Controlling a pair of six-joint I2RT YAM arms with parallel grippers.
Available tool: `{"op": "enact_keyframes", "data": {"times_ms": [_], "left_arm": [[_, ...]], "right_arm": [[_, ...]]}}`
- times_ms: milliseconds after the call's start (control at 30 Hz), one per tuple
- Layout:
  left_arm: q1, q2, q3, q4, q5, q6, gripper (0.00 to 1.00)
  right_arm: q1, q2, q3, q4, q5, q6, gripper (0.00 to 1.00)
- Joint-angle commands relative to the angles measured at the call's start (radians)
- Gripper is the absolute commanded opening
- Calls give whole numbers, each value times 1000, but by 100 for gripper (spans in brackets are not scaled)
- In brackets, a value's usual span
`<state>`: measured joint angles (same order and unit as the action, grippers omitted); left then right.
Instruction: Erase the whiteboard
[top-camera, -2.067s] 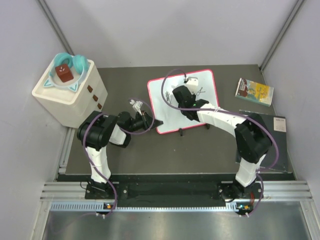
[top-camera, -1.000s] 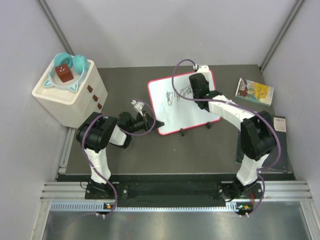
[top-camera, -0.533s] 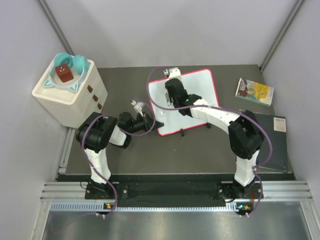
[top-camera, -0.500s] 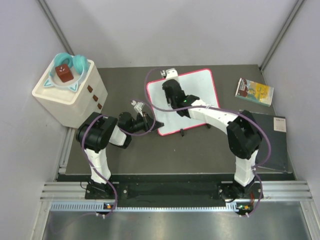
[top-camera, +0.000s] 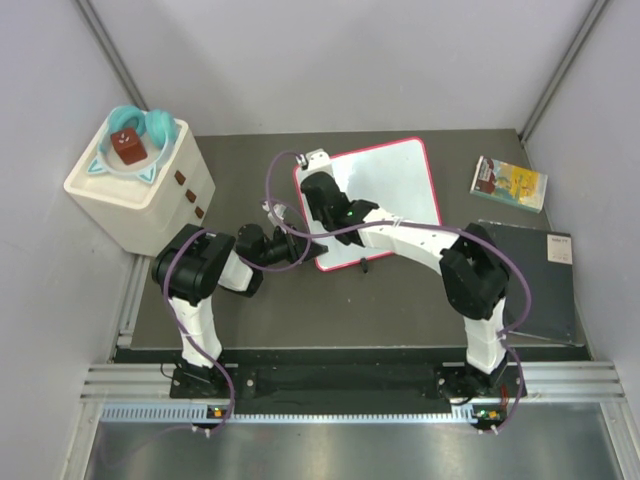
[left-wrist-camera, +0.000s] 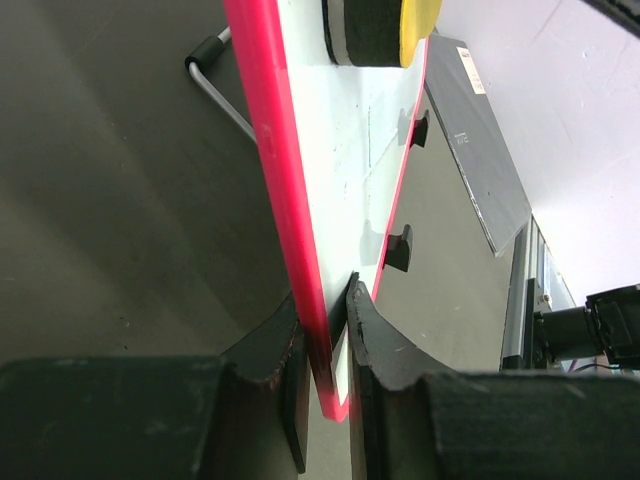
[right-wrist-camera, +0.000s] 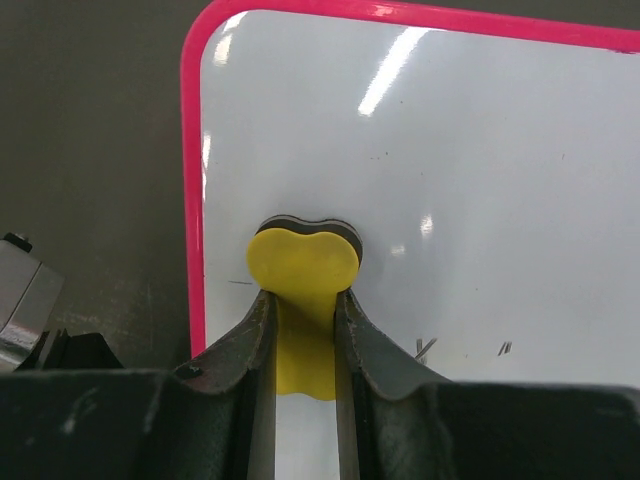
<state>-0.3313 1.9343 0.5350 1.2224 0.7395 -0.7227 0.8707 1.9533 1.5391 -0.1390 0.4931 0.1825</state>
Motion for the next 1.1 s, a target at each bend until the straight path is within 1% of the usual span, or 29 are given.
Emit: {"op": "enact_keyframes", "data": {"times_ms": [0,33,133,167,233,267,333,367,467,600,733,900,1067], "left_arm": [[-20,-29,-15,6,6,134,0],[-20,-29,-15,8,5,134,0],[-20,-28,-15,9,9,132,0],[-20,-26,-15,12,8,131,0],[-20,-24,-15,14,11,129,0],[-20,-26,-15,15,12,129,0],[-20,-24,-17,20,14,128,0],[-20,-26,-18,20,14,128,0],[-20,-28,-20,20,17,129,0],[-20,-28,-20,22,17,129,0],[-20,-26,-18,25,20,126,0],[-20,-24,-18,26,20,126,0],[-20,-26,-20,28,18,128,0]], "right_arm": [[2,38,-39,-137,94,49,0],[-1,35,-43,-146,138,73,0],[-15,9,-88,-168,209,138,0],[-22,0,-129,-165,226,158,0],[-30,-33,-180,-114,264,198,0],[-36,-46,-238,-87,274,202,0],[-47,-71,-301,20,275,213,0],[-68,-91,-353,45,268,224,0],[-113,-114,-414,82,220,278,0],[-202,-132,-450,82,150,304,0],[-255,-152,-462,82,114,285,0],[-279,-142,-425,69,67,238,0],[-277,-154,-436,90,-7,226,0]]}}
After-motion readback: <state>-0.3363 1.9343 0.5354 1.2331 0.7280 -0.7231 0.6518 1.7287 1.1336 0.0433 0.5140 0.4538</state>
